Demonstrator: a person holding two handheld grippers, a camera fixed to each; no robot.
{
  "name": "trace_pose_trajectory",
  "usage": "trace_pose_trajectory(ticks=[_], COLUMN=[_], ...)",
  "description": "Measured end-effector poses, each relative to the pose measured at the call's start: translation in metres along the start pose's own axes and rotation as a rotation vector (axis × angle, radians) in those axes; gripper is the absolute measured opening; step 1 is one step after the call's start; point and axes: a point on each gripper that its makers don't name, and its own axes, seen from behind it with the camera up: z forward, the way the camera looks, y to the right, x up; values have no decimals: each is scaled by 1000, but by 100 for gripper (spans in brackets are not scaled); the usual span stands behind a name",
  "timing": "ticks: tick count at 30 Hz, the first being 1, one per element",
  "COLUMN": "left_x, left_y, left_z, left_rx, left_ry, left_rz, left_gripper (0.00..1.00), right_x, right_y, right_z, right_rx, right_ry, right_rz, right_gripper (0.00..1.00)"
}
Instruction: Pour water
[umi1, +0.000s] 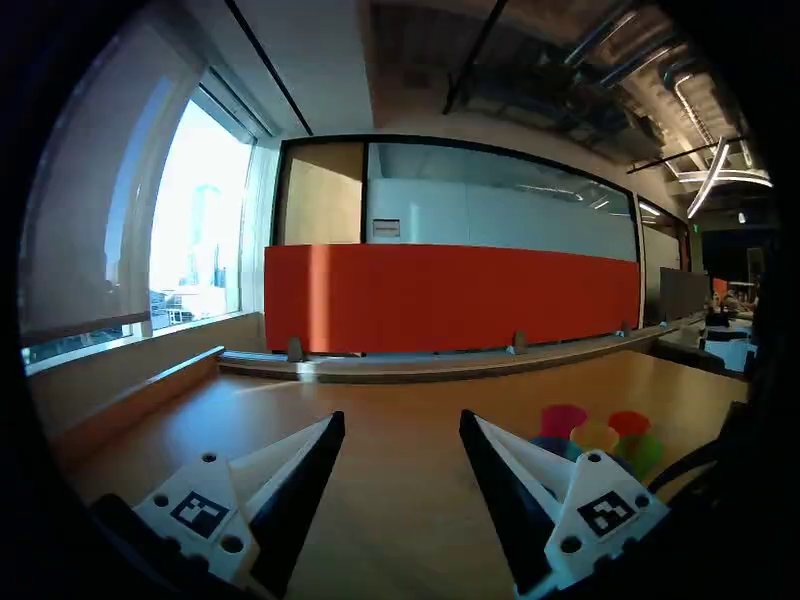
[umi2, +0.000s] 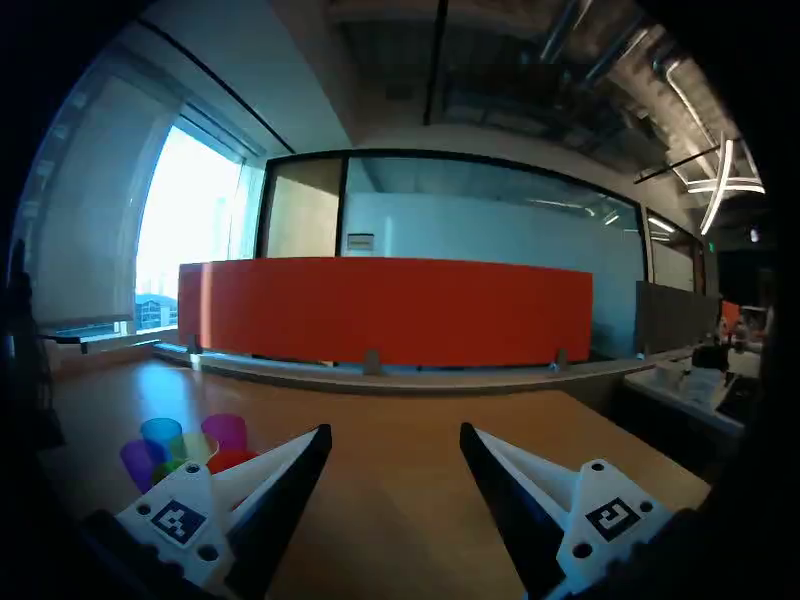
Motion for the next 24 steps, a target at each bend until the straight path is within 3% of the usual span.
trace_pose_trajectory(ticks=[14,24], left_x=[56,90], left_y=[7,14], left_z=[7,9], left_rx=[-41,-86], left_ry=[-3,-14], left_rz=[29,10], left_gripper=[85,84], right_x=[56,86], right_y=[-6,-12], right_z=[4,2], right_rx=[43,73], right_ry=[-10,-21], right_rz=[5,42], right_gripper=[99,99])
